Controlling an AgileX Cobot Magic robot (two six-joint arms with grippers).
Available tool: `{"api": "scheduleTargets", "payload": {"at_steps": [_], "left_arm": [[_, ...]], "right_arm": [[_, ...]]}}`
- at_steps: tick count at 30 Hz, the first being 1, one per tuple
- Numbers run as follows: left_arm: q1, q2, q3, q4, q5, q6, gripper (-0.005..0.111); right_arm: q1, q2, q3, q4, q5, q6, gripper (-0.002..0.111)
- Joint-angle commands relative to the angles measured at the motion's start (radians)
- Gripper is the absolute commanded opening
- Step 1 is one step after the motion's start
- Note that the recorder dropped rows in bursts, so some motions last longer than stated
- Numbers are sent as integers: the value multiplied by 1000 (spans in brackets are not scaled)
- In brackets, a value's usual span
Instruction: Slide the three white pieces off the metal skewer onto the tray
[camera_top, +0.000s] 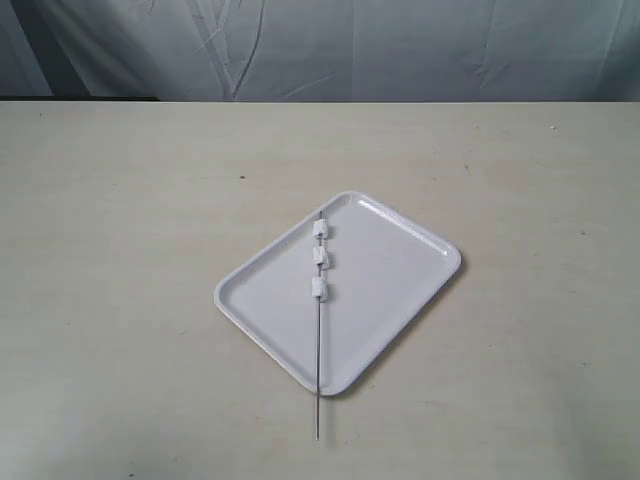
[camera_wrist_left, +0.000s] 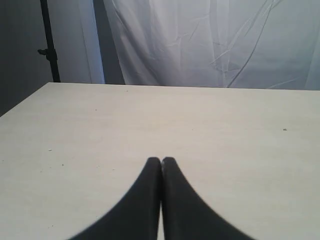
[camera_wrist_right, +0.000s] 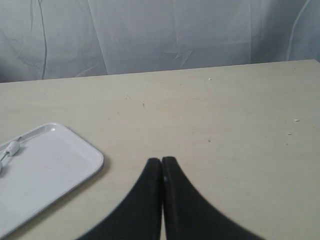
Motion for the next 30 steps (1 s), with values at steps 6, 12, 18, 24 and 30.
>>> {"api": "scheduleTargets", "payload": {"at_steps": [6,12,18,24,30], "left_arm": [[4,-5,5,3,2,-1,0],[4,-5,5,7,-25,-1,0],[4,-5,5,62,-243,-1,0],[4,-5,5,56,-644,-1,0],[4,-5,-45,68,-1059,-45,0]], "right_arm": [[-4,-7,2,-1,-8,0,-1],[-4,-7,2,-1,-8,0,-1],[-4,-7,2,-1,-8,0,-1],[-4,-7,2,-1,-8,0,-1],[-4,-7,2,-1,-8,0,-1]]}}
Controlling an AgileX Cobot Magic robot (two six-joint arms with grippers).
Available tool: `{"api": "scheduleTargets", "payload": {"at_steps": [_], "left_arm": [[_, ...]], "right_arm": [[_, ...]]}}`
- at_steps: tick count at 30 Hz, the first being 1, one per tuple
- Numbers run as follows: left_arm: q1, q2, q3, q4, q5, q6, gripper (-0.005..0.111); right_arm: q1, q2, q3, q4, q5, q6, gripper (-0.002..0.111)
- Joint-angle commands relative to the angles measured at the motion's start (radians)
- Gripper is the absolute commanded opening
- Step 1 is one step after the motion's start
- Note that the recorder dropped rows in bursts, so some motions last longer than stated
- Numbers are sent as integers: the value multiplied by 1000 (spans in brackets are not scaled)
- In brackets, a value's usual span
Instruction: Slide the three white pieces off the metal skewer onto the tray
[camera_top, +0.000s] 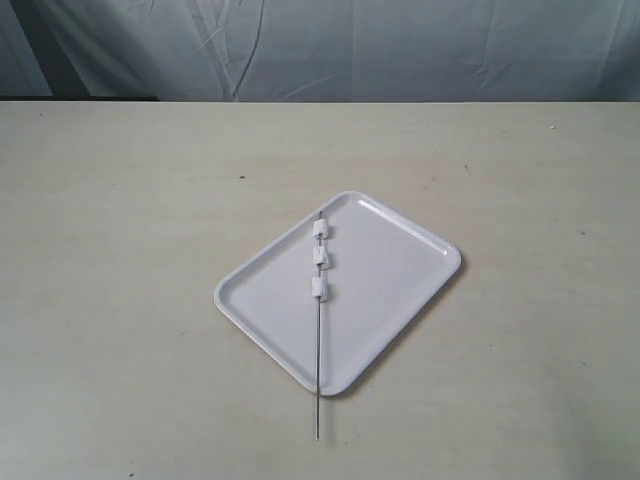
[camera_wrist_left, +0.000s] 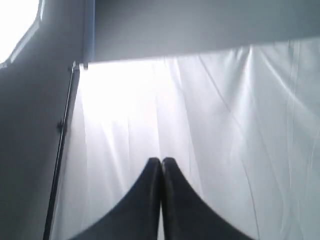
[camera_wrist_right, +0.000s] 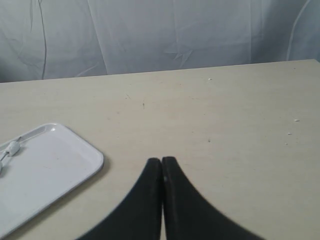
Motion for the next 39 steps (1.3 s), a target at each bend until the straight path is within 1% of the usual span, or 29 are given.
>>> {"api": "scheduleTargets", "payload": {"at_steps": [1,2,3,4,5,9,10,11,12,14,16,18,20,21,22,24,26,28,29,31,33,36,37,39], "left_arm": [[4,-2,-100,71,-111,-83,0],[4,-2,-127,99,-104,-94,0],[4,-2,-197,175,-90,-106,0],[4,-2,-267,220,-50,-108,0],[4,0,-317,230,4,-122,0],[4,75,-538,234,389,-139,0],[4,112,-603,252,548,-139,0],[4,142,-637,265,643,-139,0],[4,191,-690,279,836,-131,0],[4,257,-737,275,1063,-129,0],[4,320,-761,249,1255,-129,0],[4,391,-763,197,1448,-127,0],[4,462,-763,77,1611,-103,0],[4,492,-763,12,1665,-78,0],[4,531,-763,-88,1718,-45,0],[4,601,-763,-307,1782,46,0],[4,669,-749,-573,1814,202,0],[4,726,-724,-814,1837,381,0],[4,751,-711,-915,1845,445,0],[4,797,-695,-1038,1848,550,0],[4,829,-693,-1057,1848,566,0],[4,875,-693,-1024,1860,591,0],[4,894,-691,-1022,1872,603,0],[4,920,-667,-1067,1878,642,0]], "right_arm": [[-4,-7,2,-1,-8,0,-1],[-4,-7,2,-1,-8,0,-1],[-4,-7,2,-1,-8,0,-1],[-4,-7,2,-1,-8,0,-1],[-4,-7,2,-1,-8,0,-1],[-4,-7,2,-10,-31,0,-1],[-4,-7,2,-14,-114,0,-1],[-4,-7,2,-8,-172,0,-1],[-4,-7,2,-6,-288,0,-1],[-4,-7,2,-6,-407,0,-1],[-3,-7,2,25,-549,5,-1],[-3,-7,2,76,-669,61,-1],[-3,-7,2,115,-727,176,-1],[-3,-7,2,120,-732,265,-1],[-3,-7,2,120,-728,359,-1],[-3,-7,2,118,-712,517,-1],[-3,-7,2,99,-707,598,-1],[-3,-7,2,87,-708,629,-1],[-3,-7,2,87,-708,644,-1],[-3,-7,2,87,-704,686,-1],[-3,-7,2,85,-684,731,-1],[-3,-7,2,87,-660,765,-1],[-3,-7,2,80,-660,799,-1],[-3,-7,2,20,-660,911,-1]]}}
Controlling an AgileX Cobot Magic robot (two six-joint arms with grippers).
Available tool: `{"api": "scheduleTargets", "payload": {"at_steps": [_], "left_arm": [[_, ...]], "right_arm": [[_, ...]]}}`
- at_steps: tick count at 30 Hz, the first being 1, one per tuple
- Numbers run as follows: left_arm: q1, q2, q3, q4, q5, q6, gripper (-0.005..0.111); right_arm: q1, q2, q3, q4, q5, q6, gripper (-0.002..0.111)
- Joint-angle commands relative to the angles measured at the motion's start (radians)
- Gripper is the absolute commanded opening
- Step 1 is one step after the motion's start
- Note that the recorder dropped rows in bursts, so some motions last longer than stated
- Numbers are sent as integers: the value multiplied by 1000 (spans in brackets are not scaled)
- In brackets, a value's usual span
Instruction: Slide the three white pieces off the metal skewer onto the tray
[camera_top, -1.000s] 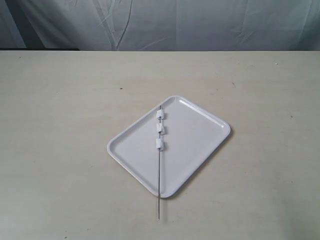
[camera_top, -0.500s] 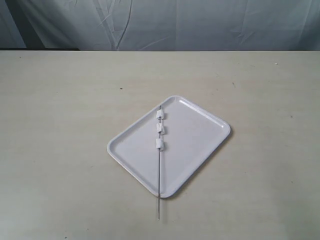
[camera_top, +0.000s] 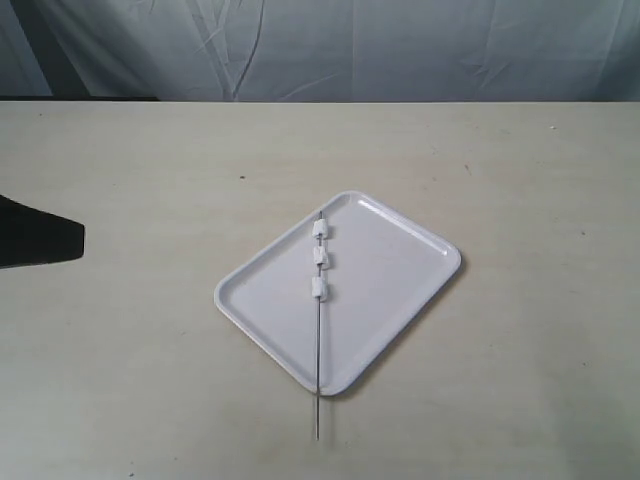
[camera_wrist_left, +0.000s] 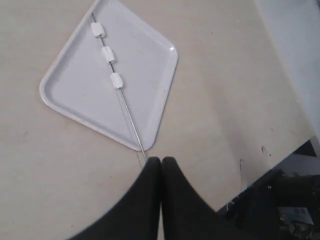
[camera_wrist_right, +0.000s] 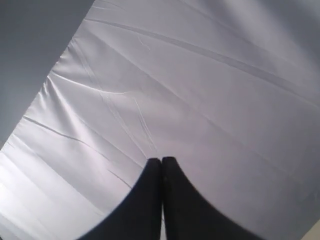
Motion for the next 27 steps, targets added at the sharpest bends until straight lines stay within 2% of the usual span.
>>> {"api": "scheduleTargets", "payload": {"at_steps": [1,5,6,9,11,14,16,18,22,27], "left_arm": [[-1,62,49,-90,5,87,0],[-1,124,137,-233,-58,210,0],[-1,143,157,-257,-63,263,0],[-1,204,182,-284,-37,376,0],[-1,245,183,-308,-6,418,5],[-3,295,183,-336,-8,466,18],[-25,322,183,-326,-37,475,28],[-66,350,183,-323,-74,475,36],[-166,416,183,-344,-183,499,38],[-260,485,183,-389,-229,533,38]], "right_arm": [[-3,-4,2,-105,1,191,-1],[-3,-4,-69,-528,-8,408,-1],[-3,-4,-114,-697,-31,439,-1],[-3,-4,-291,-1003,-9,449,-1],[-4,32,-393,-1125,79,497,-1],[-3,142,-548,-1339,215,617,-1],[-3,228,-608,-1429,261,726,3],[-3,333,-648,-1498,279,808,13],[-3,547,-664,-1563,202,891,35],[-3,797,-681,-1811,172,973,36]]}}
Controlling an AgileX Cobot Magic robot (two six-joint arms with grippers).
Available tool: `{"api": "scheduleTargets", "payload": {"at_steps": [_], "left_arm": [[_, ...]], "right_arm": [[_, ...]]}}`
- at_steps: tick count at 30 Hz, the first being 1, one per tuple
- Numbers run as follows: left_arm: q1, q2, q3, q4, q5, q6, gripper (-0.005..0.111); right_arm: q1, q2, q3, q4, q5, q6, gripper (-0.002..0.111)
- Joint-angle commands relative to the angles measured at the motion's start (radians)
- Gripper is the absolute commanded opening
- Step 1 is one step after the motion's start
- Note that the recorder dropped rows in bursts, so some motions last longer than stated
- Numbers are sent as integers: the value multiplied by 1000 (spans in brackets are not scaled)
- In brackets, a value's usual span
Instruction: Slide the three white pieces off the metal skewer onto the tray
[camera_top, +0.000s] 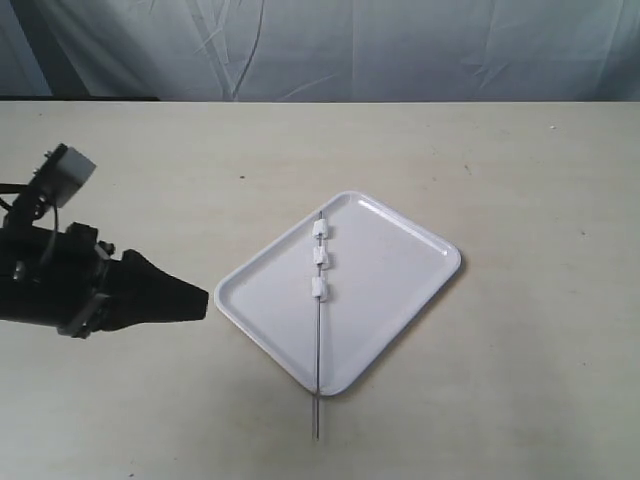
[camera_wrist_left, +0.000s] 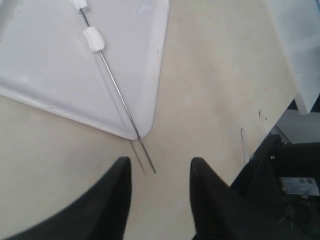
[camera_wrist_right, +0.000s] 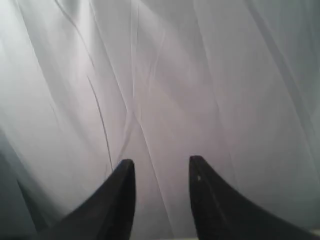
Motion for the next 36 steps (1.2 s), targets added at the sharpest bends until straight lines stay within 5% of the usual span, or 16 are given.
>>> {"api": "scheduleTargets", "payload": {"at_steps": [1,5,11,16,20,27,36], "left_arm": [[-71,58,4,-60,-29,24,38],[-97,93,-5,-69,-78,37,37],[-111,111,-5,-87,-165,41,36],[-111,111,-5,-139,-173,92,36],[-112,111,-5,-185,-183,129,36],[-220,170,-22,-213,-281,128,36],[-308,352,-135,-276,-306,65,36]], "right_arm": [[-3,198,-25,-273,22,138,36],[-3,311,-29,-451,178,296,36],[-4,449,-29,-307,521,174,36],[-4,582,-29,103,695,-201,36],[-4,692,-29,732,749,-717,36],[-3,828,-29,1595,789,-1559,36],[-3,834,-29,1770,784,-1751,36]]}}
